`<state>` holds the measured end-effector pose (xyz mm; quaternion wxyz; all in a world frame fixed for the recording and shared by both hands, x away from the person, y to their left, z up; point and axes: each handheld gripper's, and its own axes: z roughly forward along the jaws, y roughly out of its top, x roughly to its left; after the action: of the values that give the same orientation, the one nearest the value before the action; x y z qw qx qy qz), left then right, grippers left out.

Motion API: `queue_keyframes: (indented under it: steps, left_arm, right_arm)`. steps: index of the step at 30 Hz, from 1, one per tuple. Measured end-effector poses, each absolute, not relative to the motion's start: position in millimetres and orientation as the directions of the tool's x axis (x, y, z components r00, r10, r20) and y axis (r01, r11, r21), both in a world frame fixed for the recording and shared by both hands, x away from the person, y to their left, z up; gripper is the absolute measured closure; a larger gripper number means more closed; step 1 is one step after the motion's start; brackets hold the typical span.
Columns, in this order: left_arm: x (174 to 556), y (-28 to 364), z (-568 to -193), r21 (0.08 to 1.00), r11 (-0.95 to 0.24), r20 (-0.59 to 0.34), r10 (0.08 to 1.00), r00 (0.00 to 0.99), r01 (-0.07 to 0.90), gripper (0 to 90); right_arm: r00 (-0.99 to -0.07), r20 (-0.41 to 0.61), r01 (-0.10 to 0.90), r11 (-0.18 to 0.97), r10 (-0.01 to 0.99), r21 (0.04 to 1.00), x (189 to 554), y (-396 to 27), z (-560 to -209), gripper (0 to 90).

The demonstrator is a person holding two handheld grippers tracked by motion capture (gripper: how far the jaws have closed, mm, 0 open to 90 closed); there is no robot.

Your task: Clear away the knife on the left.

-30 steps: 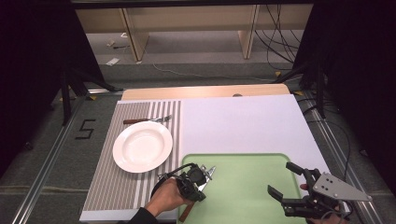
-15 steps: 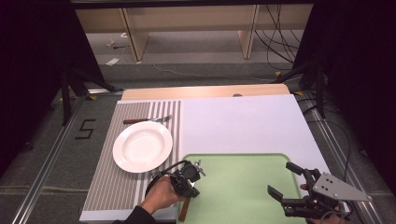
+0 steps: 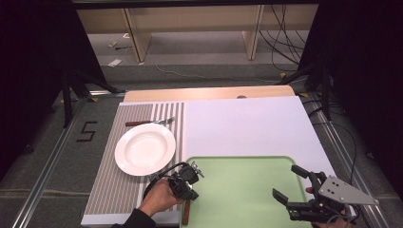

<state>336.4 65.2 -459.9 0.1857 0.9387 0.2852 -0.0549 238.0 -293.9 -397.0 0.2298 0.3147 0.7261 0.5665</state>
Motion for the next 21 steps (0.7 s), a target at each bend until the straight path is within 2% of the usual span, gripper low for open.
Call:
queue_keyframes:
  steps: [11, 14, 16, 21]
  left_arm:
    - [337, 70, -460, 0.314, -0.768, -0.218, 0.514, 0.83, 0.558, 89.5]
    - [336, 70, -458, 0.335, -0.758, -0.225, 0.512, 0.829, 0.559, 80.7]
    - [334, 70, -456, 0.358, -0.754, -0.236, 0.498, 0.834, 0.551, 78.0]
    - [329, 68, -448, 0.443, -0.721, -0.25, 0.471, 0.846, 0.533, 58.8]
  right_arm:
    - [-0.696, 0.024, 0.198, 0.159, 0.717, 0.967, 238, -294, -397, 8.6]
    - [-0.697, 0.023, 0.196, 0.16, 0.717, 0.967, 238, -293, -397, 8.5]
    - [-0.697, 0.024, 0.197, 0.16, 0.717, 0.967, 238, -294, -397, 8.6]
    - [-0.697, 0.024, 0.198, 0.159, 0.717, 0.967, 238, -294, -397, 8.5]
